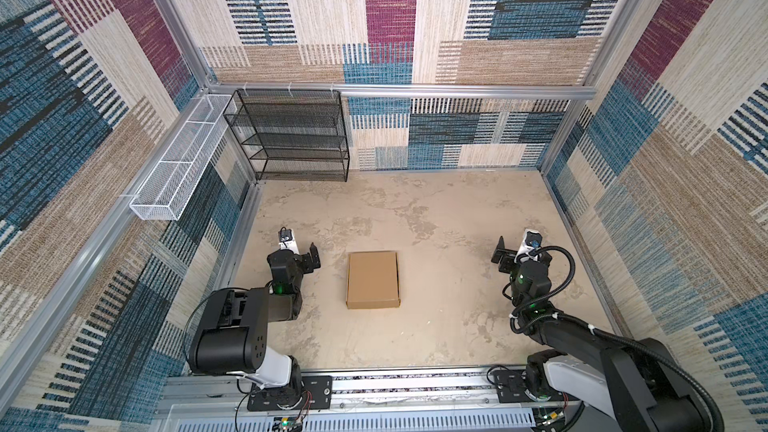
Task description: Fold the paper box
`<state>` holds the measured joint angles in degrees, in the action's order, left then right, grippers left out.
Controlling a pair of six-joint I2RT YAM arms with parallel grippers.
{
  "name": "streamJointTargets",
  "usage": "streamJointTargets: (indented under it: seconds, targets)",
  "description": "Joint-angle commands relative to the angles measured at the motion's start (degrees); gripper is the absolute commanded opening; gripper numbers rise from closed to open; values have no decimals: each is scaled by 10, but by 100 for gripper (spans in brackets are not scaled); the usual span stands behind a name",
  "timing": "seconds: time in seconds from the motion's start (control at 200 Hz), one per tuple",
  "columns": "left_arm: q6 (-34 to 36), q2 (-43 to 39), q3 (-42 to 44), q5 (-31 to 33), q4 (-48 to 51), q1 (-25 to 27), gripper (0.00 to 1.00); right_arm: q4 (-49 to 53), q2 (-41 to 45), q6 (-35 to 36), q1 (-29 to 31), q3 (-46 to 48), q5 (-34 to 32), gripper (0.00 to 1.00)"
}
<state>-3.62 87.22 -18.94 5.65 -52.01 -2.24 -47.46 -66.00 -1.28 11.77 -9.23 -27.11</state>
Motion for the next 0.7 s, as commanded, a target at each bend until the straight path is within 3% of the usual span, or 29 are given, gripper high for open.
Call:
streamJointTargets:
  seconds: [0.0,0.225,0.471,0.691]
  targets:
    - [15,0,-15,-16,-10,0,99,-109,-32,27,-2,3,21,100]
    - [16,6,-47,-16,43,1,99,-204,-123,74,-17,-13,62,100]
    - [16,7,-46,-16,42,1,99,-270,-188,57,-49,-18,118,100]
    - [16,7,-47,-16,42,1,99,-308,-193,24,-92,7,182,100]
